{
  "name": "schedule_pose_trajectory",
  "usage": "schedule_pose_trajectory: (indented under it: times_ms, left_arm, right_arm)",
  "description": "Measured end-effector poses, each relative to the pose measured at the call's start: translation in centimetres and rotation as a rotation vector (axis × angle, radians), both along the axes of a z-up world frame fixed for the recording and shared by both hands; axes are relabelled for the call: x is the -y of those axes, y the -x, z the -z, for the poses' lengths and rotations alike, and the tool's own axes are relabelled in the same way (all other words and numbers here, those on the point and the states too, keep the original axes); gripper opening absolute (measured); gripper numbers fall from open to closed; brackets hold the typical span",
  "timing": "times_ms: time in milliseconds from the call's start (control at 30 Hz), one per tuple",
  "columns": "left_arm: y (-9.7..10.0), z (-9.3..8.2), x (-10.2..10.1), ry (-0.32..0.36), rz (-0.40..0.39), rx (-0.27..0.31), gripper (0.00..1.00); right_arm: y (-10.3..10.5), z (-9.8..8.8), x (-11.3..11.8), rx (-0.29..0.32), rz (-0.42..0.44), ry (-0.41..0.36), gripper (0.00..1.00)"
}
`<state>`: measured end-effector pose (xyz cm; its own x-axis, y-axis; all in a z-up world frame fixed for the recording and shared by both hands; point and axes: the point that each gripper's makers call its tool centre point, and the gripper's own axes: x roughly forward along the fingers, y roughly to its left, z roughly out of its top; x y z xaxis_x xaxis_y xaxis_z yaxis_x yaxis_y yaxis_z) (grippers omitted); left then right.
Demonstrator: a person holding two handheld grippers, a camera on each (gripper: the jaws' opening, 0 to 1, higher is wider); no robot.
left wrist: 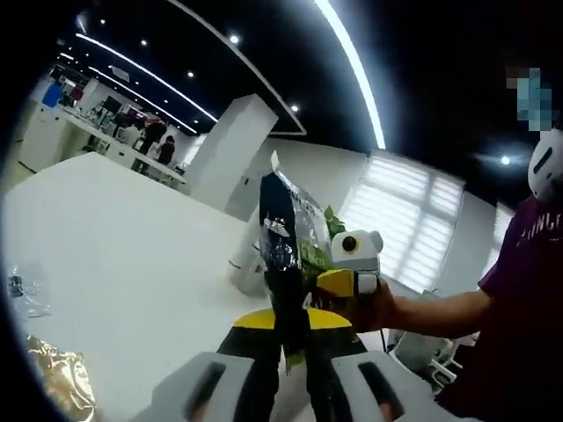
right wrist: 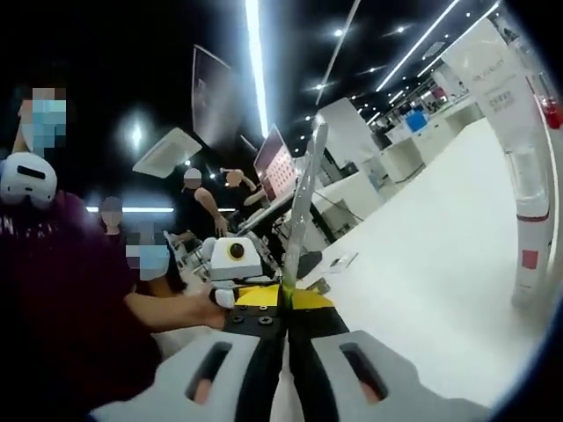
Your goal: Arrange the skincare products in the storage area until every visible bottle or jar stands upright without overlapping.
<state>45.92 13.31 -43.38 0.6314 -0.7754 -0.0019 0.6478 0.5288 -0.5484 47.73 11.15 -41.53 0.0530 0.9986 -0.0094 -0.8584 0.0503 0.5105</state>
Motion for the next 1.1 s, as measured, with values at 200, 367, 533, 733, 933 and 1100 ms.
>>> schedule_pose_trajectory:
  times_ms: [200, 367, 533, 733, 933, 1100]
  left_arm:
    - [-0.9, -1.1, -0.5, 0.093, -0.1, 0.009, 0.0]
    - [-1.6, -2.4, -1.2, 0.213, -0.157, 0.026, 0.0]
    - [-2.6, -2.7, -2.3, 0.272, -0.221, 0.025, 0.0]
    - [-3.6, -1.2, -2.4, 0.299, -0.294, -0.047, 0.0]
    - [-5.0, 1.7, -1.3, 0.238, -0.337, -0.16, 0.0]
    - [-6.5, 3.5, -0.1, 0.086, -0.332, -0.167, 0.0]
  right_arm:
    - [-1.3, -0.7, -0.3, -0.037, 0.092, -0.051, 0.0]
    - [-1.7, -0.8, -0.1, -0.041, 0.14, -0.077, 0.07]
    - [-1.5, -0.2, 0.1, -0.042, 0.159, -0.066, 0.04]
    - [-2.6, 1.7, 0.6, -0.05, 0.256, 0.012, 0.03]
    - [-4.2, 3.5, 2.0, -0.042, 0.386, 0.08, 0.0]
    - [-5.3, 5.0, 3.0, -0.035, 0.431, 0.146, 0.0]
